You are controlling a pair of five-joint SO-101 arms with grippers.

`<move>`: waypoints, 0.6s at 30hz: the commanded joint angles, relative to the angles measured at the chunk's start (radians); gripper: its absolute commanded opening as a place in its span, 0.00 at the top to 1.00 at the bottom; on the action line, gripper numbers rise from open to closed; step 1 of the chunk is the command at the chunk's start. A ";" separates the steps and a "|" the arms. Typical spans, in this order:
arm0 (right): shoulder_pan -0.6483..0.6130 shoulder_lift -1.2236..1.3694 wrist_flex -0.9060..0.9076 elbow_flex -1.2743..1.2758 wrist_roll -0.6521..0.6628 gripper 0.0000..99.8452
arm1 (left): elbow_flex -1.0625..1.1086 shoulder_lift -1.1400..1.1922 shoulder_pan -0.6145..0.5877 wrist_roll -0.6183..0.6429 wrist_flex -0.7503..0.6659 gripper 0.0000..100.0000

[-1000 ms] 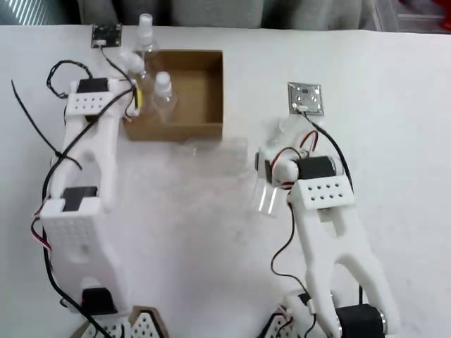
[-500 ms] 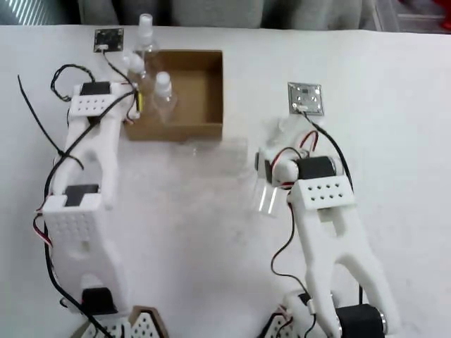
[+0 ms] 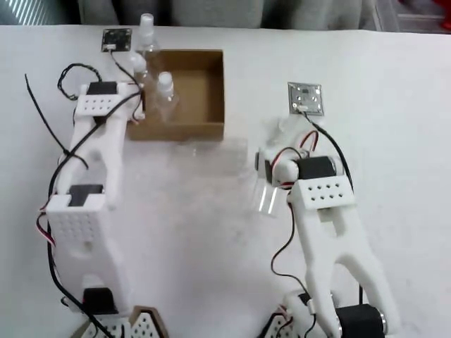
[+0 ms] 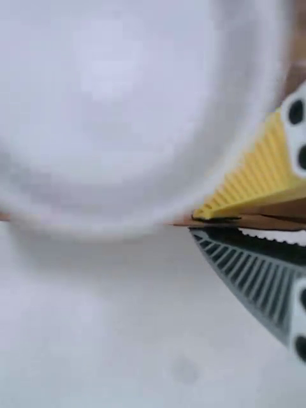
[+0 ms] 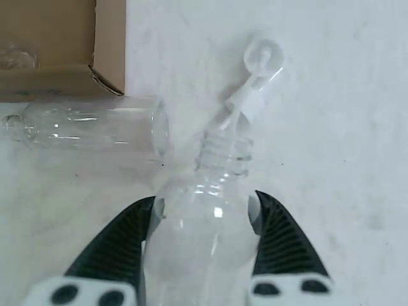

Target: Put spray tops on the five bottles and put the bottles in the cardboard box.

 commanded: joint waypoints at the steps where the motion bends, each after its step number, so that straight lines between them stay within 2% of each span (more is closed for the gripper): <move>1: 0.002 -0.045 -0.016 -0.008 0.014 0.98 | -0.052 -0.016 0.051 -0.006 -0.020 0.98; 18: 0.022 -0.045 -0.030 -0.006 0.014 0.98 | 0.021 -0.027 0.133 -0.008 -0.058 0.98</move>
